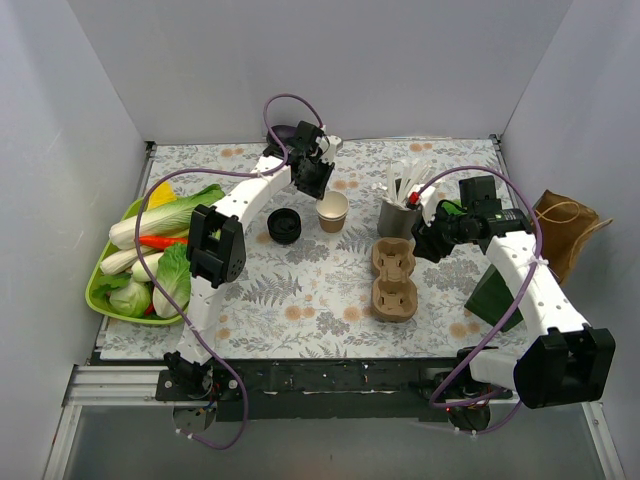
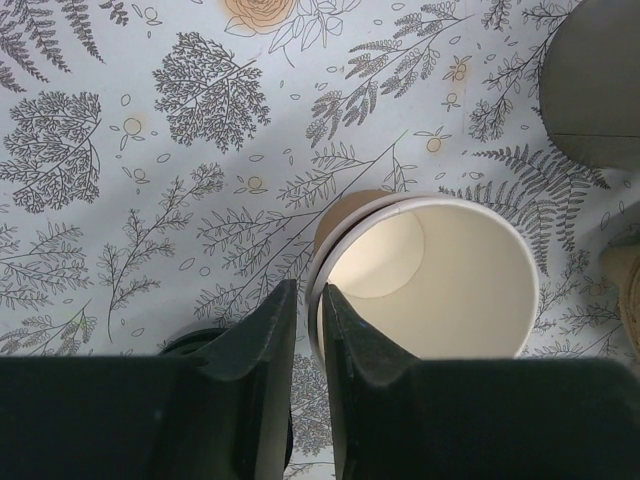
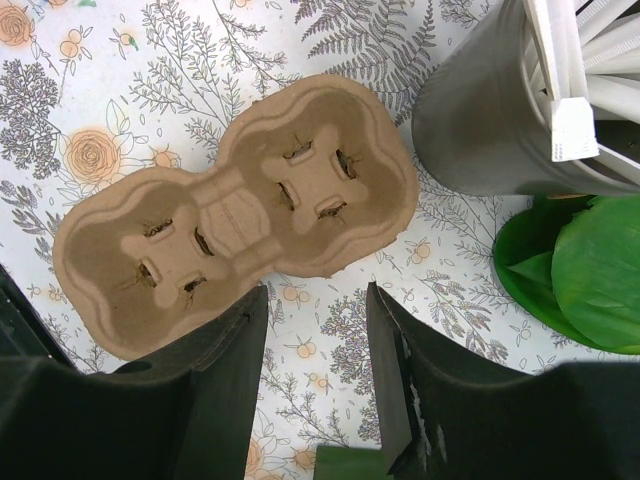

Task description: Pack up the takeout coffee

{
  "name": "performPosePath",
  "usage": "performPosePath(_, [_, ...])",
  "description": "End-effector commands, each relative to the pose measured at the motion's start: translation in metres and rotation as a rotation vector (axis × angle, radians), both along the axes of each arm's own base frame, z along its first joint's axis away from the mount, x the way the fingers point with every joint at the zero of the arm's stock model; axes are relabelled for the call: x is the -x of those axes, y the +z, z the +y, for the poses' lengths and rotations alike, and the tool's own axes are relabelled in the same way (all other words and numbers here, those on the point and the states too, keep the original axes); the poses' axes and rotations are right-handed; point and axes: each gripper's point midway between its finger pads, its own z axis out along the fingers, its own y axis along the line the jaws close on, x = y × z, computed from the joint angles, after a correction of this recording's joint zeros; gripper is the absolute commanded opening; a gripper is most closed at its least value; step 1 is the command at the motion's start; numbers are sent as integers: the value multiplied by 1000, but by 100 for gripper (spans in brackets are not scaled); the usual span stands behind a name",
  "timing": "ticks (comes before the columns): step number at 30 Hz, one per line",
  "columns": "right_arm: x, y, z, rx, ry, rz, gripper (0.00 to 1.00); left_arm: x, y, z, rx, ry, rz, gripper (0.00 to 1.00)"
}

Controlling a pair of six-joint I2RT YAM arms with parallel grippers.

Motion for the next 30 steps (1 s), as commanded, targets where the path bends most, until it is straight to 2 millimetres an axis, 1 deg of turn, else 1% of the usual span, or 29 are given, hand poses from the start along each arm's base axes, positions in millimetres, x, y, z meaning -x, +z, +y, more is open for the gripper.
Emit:
performPosePath(1, [-9, 14, 6, -24, 7, -46, 52, -1, 34, -1, 29, -8, -63, 14])
performPosePath(4, [-8, 13, 6, -23, 8, -45, 52, -1, 35, -1, 25, -9, -67, 11])
performPosePath(7, [-8, 11, 6, -23, 10, -42, 52, -4, 39, -1, 27, -4, -79, 9])
performPosePath(9, [-8, 12, 6, -23, 7, -44, 52, -7, 46, -1, 29, 0, -102, 9])
performPosePath(11, [-8, 11, 6, -23, 7, -42, 52, -10, 48, 0, 26, 2, -113, 5])
performPosePath(12, [-8, 10, 6, -23, 7, -43, 52, -11, 52, -1, 27, 2, -123, 0])
performPosePath(16, [-7, 9, 7, -23, 10, -39, 52, -12, 55, 0, 25, 6, -135, 0])
performPosePath(17, [-8, 9, 7, -22, 10, -41, 52, -13, 56, 0, 28, 7, -137, 4])
performPosePath(20, [-9, 8, 7, -25, 10, -42, 52, -13, 58, 0, 25, 2, -143, 8])
performPosePath(22, [-9, 8, 8, -28, 10, -41, 52, -13, 53, 1, 17, 2, -139, 17])
performPosePath(27, [-11, 8, 9, -29, 13, -40, 52, -10, 45, 2, 9, -5, -120, 17])
performPosePath(30, [-12, 7, 8, -28, 10, -40, 52, -9, 45, 2, 8, -5, -118, 13])
